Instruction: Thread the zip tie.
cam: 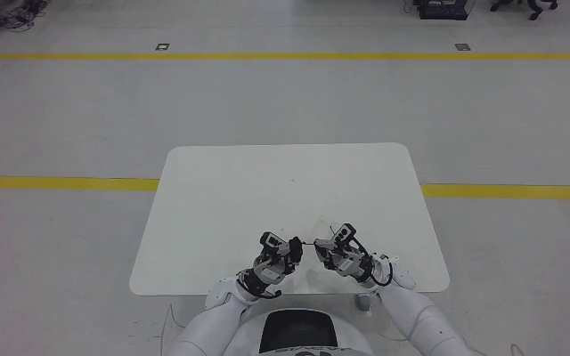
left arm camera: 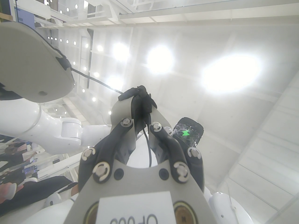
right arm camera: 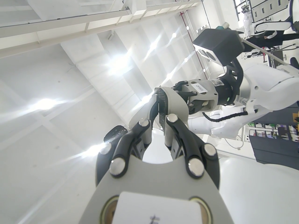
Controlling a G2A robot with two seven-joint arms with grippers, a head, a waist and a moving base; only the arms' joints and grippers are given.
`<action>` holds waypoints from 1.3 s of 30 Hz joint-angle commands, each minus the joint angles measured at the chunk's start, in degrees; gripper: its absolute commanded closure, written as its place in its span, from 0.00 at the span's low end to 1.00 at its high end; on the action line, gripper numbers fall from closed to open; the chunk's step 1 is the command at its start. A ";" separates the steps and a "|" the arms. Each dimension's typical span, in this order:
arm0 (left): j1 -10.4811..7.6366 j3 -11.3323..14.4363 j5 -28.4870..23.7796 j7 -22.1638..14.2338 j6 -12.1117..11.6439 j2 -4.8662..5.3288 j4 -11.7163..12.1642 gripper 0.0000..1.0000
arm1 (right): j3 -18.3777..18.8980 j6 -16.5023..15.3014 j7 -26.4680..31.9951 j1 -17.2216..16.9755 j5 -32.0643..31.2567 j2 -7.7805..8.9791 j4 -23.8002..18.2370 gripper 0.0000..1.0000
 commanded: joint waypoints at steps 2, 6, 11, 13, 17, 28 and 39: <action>0.00 0.00 0.00 0.00 0.00 0.00 0.00 1.00 | 0.00 0.01 0.02 0.04 -0.03 -0.04 0.13 1.00; 0.00 0.00 0.00 0.00 0.00 0.00 0.00 1.00 | 0.00 -0.01 0.03 0.09 -0.10 -0.10 0.30 1.00; 0.00 0.00 0.00 0.00 0.00 0.00 0.00 1.00 | 0.00 0.00 0.06 0.20 -0.08 -0.19 0.60 1.00; 0.00 0.00 0.00 0.00 0.00 0.00 0.00 1.00 | -0.01 0.02 0.08 0.25 -0.09 -0.22 0.73 1.00; 0.00 0.00 0.00 0.00 0.00 0.00 0.00 1.00 | 0.01 0.03 0.13 0.33 -0.12 -0.28 0.92 1.00; 0.00 0.00 0.00 0.00 0.00 0.00 0.00 1.00 | 0.07 0.16 0.22 0.37 -0.36 -0.39 1.27 1.00; 0.00 0.00 0.00 0.00 0.00 0.00 0.00 1.00 | 0.13 0.31 0.07 0.41 -0.71 -0.47 1.53 1.00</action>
